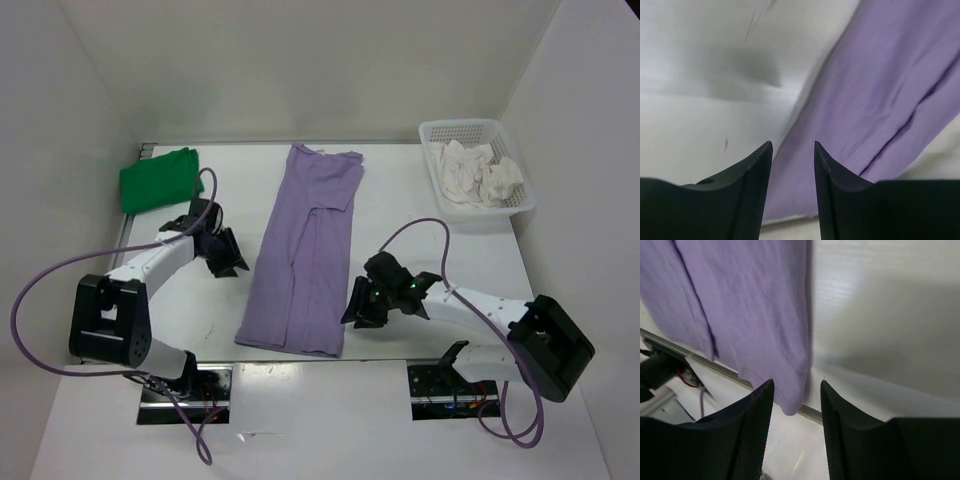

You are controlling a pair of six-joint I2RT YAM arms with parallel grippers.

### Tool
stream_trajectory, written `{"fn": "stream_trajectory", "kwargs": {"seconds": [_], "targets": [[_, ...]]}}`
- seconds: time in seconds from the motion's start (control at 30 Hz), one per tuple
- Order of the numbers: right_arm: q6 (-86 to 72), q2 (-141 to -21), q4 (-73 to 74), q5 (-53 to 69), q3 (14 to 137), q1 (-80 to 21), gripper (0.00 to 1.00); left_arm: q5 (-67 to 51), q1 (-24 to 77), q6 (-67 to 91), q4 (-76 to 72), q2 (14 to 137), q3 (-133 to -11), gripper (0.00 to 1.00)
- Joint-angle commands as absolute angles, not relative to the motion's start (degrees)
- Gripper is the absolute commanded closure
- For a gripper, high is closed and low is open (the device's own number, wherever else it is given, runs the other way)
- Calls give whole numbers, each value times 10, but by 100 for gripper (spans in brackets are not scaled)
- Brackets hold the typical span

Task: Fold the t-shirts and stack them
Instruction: Rotate the tshirt 90 degrees, then grab the bottom of the folded rectangular tshirt with both arms

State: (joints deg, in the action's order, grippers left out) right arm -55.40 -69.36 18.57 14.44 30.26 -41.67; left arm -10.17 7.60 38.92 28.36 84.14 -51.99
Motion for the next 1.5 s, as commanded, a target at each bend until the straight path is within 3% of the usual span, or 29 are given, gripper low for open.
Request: {"fn": "stream_trajectory", "kwargs": {"seconds": [0.0, 0.1, 0.57, 0.73, 0.9, 1.07, 1.2, 1.3, 1.33, 1.47], "targets": [[-545, -721, 170, 152, 329, -453, 52, -111, 75, 410, 387, 804, -486, 53], [-550, -721, 170, 152, 329, -461, 52, -112, 75, 432, 420, 779, -460, 53], [-612, -726, 91, 186, 256, -512, 50, -102, 142, 454, 486, 898, -456, 49], [-610, -743, 100, 192, 263, -512, 55, -143, 163, 443, 497, 904, -456, 50], [-597, -753, 106, 198, 274, -512, 63, -176, 174, 443, 490, 887, -446, 56], [-604, -753, 105, 205, 274, -512, 63, -196, 174, 432, 490, 882, -440, 69], [-615, -767, 77, 213, 268, -526, 64, -196, 179, 411, 504, 876, -455, 71], [-621, -767, 77, 213, 268, -533, 71, -201, 179, 410, 504, 870, -455, 81], [-621, -767, 77, 205, 268, -533, 81, -201, 185, 410, 504, 864, -455, 87], [-628, -738, 102, 171, 281, -533, 98, -207, 185, 403, 504, 850, -455, 100]]}}
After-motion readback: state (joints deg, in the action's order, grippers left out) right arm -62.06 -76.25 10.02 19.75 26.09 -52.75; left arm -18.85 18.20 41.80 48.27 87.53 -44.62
